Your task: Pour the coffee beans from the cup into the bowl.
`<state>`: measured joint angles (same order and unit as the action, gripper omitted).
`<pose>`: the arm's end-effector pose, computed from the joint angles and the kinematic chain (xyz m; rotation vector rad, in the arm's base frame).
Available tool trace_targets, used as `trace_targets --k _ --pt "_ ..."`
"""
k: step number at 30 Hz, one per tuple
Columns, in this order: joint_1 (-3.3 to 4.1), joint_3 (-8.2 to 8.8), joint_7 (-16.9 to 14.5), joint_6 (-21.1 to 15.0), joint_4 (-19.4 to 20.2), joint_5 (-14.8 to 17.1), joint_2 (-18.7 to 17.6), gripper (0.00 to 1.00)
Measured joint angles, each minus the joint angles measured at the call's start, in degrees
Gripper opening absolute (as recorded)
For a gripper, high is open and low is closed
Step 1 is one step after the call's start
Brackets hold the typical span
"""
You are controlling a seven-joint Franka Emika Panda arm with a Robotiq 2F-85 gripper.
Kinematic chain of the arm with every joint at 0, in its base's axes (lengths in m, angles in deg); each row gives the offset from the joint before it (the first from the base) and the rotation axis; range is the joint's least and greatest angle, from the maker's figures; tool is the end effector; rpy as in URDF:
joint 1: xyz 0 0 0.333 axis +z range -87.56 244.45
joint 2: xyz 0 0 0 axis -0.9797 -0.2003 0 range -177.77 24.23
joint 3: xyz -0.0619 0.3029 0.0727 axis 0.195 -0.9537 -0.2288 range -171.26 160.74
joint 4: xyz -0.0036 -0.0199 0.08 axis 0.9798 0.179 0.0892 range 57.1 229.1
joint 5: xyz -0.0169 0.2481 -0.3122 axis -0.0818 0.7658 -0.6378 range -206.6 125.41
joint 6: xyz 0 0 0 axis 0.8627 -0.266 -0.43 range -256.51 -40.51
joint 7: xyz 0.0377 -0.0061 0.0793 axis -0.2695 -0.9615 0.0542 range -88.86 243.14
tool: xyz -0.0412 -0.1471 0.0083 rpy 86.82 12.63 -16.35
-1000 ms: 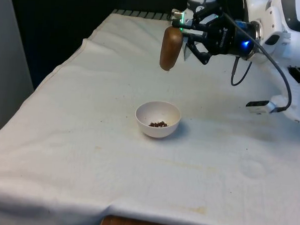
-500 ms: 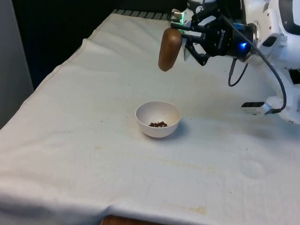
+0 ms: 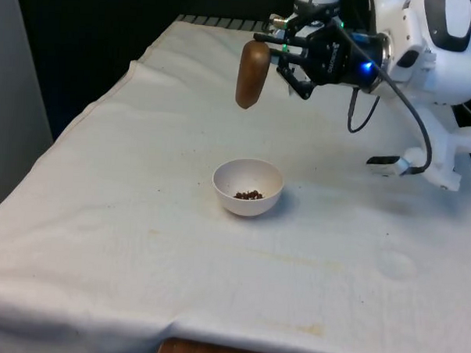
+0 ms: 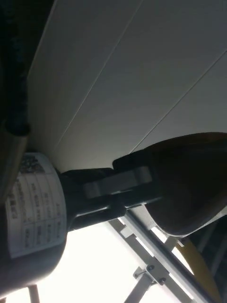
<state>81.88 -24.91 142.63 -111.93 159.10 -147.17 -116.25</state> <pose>0.6310 0.0577 0.2365 1.3591 0.0642 0.5083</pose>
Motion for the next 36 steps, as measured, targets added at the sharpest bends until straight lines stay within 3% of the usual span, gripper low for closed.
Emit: trace_targets --k 13,24,36 --pt "-2.18 0.34 2.92 -4.01 0.23 2.35 1.32 0.0" --pt "-3.55 1.15 4.81 -7.73 0.97 4.7 3.15 0.0" --pt "-4.41 2.29 6.53 -11.12 2.29 7.16 5.04 0.0"
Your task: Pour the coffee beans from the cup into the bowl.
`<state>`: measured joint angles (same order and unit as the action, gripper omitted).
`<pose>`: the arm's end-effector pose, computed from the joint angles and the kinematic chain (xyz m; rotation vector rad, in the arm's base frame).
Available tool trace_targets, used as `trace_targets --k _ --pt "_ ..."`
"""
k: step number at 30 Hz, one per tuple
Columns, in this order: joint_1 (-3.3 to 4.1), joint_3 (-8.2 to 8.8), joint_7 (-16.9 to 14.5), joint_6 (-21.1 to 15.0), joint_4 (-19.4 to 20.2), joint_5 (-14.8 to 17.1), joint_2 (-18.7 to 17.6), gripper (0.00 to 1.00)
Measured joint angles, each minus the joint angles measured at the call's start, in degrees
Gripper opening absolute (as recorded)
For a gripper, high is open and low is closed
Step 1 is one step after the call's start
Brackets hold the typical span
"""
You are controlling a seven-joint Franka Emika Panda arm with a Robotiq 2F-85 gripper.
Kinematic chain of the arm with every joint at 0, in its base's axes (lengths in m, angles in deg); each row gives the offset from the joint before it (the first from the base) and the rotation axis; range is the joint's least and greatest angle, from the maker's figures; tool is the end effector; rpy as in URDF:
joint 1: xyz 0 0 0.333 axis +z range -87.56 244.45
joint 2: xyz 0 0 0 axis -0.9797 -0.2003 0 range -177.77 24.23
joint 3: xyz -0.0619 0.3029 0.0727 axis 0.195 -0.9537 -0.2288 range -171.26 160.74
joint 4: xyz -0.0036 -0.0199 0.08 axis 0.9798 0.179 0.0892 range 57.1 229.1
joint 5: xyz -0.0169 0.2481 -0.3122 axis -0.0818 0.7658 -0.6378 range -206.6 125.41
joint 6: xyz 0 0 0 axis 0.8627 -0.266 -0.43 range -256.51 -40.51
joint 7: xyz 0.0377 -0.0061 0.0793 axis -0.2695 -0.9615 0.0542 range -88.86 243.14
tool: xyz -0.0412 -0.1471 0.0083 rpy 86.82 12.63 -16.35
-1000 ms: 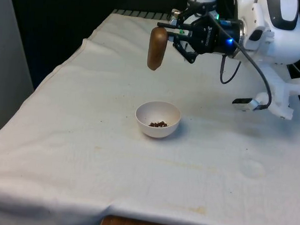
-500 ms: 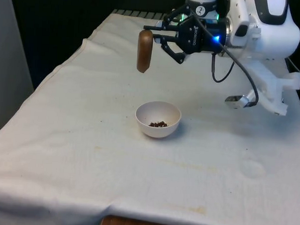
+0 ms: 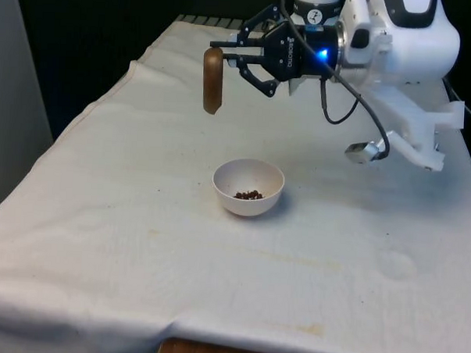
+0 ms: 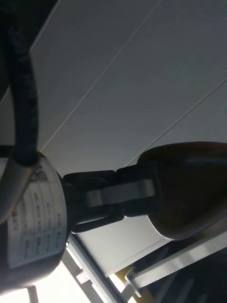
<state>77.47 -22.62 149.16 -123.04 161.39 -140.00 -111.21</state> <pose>0.6296 -0.0015 0.2392 1.5427 -0.0790 0.5121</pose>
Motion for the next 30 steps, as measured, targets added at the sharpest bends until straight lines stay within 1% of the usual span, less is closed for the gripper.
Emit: trace_targets --k 3,10,18,20,30 --pt "-0.29 0.34 0.34 -0.97 0.06 0.86 0.29 0.0" --pt "-0.63 0.97 1.15 -2.46 0.57 2.01 0.97 0.0" --pt "-0.74 1.83 1.95 -4.13 1.26 3.78 1.95 0.0" --pt "-0.74 2.06 2.29 -4.64 1.72 4.76 2.52 0.0" --pt "-0.74 2.23 2.86 -5.33 3.44 7.85 4.81 0.0"
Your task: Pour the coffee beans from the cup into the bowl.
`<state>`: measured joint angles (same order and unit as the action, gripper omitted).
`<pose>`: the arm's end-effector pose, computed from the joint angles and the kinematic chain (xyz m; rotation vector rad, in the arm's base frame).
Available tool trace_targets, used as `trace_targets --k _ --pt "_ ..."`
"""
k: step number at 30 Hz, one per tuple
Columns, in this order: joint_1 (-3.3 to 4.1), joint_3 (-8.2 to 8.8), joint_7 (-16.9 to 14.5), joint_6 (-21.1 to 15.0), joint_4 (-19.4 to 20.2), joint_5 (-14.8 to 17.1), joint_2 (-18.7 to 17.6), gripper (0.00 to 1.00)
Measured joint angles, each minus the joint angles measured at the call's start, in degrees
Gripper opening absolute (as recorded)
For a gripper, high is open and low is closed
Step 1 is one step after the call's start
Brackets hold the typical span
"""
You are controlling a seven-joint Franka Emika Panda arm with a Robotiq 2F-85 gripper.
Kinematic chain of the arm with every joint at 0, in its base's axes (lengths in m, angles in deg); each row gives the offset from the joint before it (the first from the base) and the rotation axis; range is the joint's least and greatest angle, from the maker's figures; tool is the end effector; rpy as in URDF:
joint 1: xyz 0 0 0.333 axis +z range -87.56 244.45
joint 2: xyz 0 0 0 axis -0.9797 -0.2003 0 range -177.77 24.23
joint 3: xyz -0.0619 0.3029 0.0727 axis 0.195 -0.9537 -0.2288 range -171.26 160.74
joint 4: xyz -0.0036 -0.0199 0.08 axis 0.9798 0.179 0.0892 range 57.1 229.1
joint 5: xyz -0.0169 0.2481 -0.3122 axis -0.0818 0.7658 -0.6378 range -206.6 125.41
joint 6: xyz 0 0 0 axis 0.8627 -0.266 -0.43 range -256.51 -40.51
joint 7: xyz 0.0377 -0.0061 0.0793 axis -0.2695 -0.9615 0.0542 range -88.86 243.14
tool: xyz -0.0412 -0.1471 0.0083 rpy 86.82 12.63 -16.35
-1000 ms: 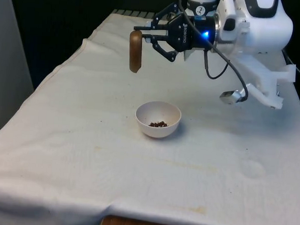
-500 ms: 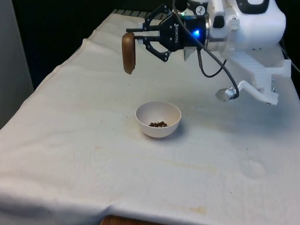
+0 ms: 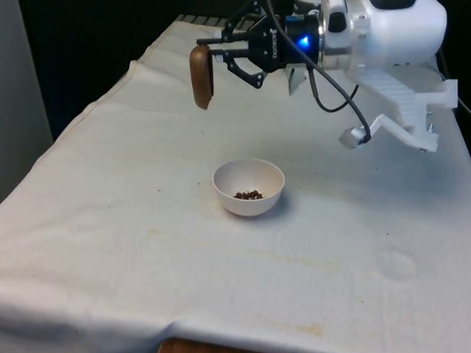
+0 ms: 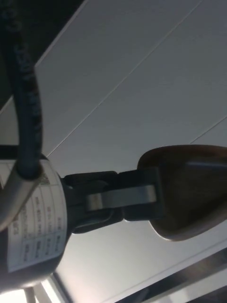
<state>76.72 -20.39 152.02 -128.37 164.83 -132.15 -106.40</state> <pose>0.6087 -0.0264 0.2445 1.6497 -0.1972 0.4666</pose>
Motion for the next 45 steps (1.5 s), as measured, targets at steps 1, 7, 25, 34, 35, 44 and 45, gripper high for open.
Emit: trace_targets --k 1,7,25,34,35,44,45 --pt "0.0 0.0 0.0 0.0 0.17 0.29 0.29 0.0" --pt "0.06 -0.06 0.06 0.0 1.66 2.81 2.29 0.0" --pt "0.23 -0.17 1.32 -0.63 3.32 9.68 4.81 0.0" --pt "0.17 0.11 2.01 -2.35 3.95 12.83 5.67 0.0" --pt "0.11 0.17 2.01 -2.52 3.95 13.12 5.73 0.0" --pt "0.0 1.55 2.06 -5.5 4.98 15.18 6.76 0.0" --pt "0.0 1.72 2.06 -5.96 5.21 15.36 6.93 0.0"
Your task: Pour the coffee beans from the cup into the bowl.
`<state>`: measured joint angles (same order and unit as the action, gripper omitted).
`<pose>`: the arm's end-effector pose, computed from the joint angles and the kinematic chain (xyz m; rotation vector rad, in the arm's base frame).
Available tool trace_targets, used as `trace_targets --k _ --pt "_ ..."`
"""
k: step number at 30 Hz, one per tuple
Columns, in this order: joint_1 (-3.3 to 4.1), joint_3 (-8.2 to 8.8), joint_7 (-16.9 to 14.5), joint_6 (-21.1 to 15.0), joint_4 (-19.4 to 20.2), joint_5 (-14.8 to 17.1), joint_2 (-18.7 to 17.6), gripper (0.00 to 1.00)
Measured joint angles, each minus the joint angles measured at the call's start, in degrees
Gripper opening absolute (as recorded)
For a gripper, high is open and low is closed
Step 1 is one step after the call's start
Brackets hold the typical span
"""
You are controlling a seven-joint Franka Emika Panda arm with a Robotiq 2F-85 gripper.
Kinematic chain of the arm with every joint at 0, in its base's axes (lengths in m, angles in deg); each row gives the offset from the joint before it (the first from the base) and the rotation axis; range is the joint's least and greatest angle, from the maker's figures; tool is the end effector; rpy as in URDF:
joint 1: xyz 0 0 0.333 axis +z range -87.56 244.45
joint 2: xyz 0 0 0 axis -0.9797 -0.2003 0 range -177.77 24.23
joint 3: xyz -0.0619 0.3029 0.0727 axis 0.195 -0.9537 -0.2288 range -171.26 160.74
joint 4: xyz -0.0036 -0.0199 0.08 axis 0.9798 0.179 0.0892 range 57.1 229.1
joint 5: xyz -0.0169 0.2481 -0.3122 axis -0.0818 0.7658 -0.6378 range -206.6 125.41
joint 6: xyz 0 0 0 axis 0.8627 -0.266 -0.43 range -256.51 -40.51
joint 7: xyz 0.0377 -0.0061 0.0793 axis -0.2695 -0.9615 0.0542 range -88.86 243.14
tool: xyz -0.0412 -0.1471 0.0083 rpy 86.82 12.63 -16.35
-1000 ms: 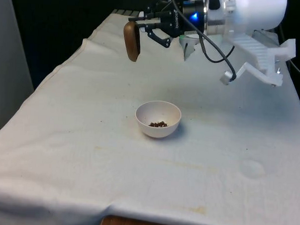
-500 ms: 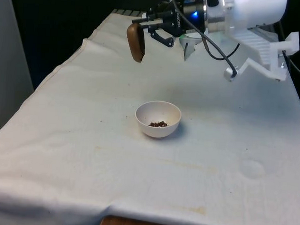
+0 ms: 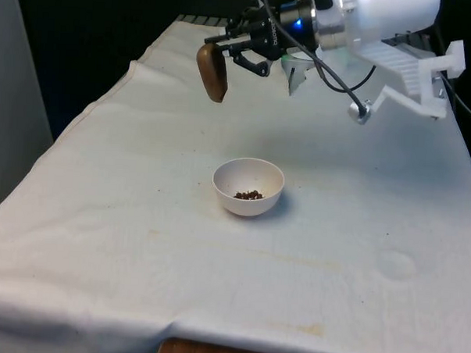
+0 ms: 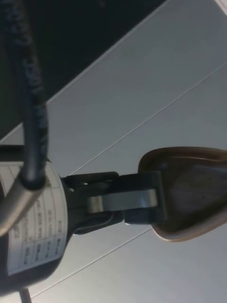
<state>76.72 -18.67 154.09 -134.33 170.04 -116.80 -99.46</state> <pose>0.5659 -0.0326 0.2472 1.8246 -0.4000 0.3442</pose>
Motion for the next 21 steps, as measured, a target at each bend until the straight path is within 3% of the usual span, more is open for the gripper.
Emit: trace_targets --k 21 --pt "-0.06 4.35 -0.17 -8.82 4.24 3.32 3.04 0.0"
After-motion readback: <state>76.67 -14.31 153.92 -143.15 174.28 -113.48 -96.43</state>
